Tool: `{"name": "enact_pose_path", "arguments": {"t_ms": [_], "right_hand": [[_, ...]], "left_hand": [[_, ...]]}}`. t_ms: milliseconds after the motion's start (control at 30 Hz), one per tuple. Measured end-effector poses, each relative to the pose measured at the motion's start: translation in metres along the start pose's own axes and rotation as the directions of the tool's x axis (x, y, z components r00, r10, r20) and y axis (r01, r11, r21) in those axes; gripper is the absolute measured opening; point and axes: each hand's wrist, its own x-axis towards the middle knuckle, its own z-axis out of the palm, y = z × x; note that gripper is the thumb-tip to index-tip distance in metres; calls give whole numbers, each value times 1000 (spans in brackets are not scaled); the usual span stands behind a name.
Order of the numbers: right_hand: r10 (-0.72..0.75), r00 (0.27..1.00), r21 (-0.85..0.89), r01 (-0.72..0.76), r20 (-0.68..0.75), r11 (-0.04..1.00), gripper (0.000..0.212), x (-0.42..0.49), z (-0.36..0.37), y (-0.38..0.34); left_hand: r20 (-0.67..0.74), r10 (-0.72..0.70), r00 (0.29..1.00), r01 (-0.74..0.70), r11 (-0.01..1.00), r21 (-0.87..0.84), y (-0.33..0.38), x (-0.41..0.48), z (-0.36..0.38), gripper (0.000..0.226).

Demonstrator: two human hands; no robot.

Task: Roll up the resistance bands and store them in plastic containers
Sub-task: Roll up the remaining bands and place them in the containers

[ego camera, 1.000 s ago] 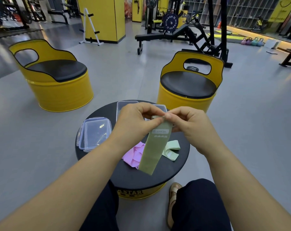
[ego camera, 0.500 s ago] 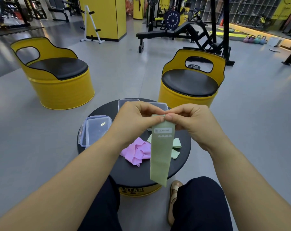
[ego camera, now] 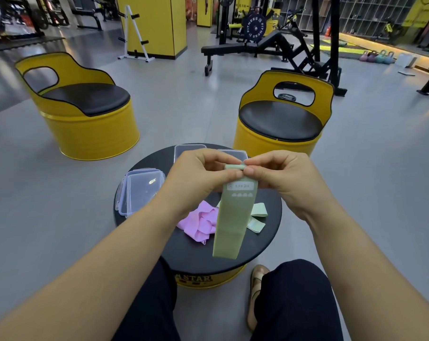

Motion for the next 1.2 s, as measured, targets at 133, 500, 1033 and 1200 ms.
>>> {"name": "enact_pose_path", "arguments": {"t_ms": [133,500,1033,1200], "right_hand": [[-4,1000,0,4,5,1000,21,0,-1,-1],[-29,999,-26,29,22,999,14,0,-1,-4],[-273,962,-430,252,15,867,14,-8,-1,6],[-78,997,-134,74,-24,988,31,-10,2,7]], "left_hand": [[24,50,998,-50,999,-5,0,-1,-3,13],[93,55,994,-50,997,-58,3,-3,-7,14],[111,24,993,-35,995,98,-3,3,-10,16],[65,97,993,-103,989,108,-1,2,-9,22]]}}
